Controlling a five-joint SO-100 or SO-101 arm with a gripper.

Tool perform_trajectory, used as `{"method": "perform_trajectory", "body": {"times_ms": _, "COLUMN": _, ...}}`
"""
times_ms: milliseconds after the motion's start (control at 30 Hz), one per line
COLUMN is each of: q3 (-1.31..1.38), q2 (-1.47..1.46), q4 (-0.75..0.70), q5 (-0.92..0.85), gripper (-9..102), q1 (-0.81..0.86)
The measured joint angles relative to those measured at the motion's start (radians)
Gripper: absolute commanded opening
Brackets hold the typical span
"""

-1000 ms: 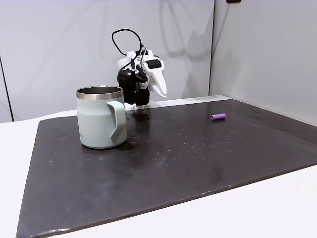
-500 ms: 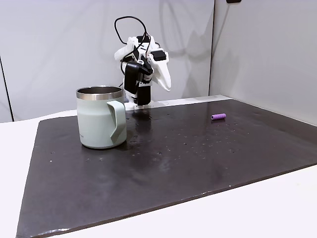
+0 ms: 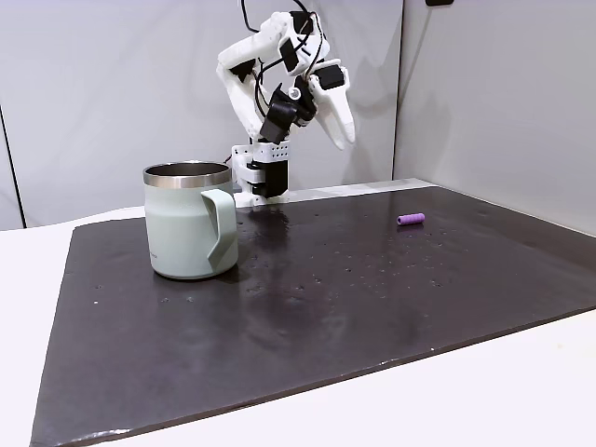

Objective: Grasp a pengrip and put it in the cup.

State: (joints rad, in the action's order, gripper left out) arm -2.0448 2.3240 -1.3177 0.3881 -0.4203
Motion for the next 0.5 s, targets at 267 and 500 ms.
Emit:
{"method": "perform_trajectory", "body": {"times_ms": 267, "q3": 0.256, "q2": -0.295, "q4": -0.072, "q5": 0.172, "gripper": 27, "q1": -0.147}}
{"method": "perform_trajectory", "body": {"times_ms": 500, "q3": 0.425, "q2": -0.497, "q4": -0.072, "q5": 0.219, "gripper": 26, "q1": -0.181}}
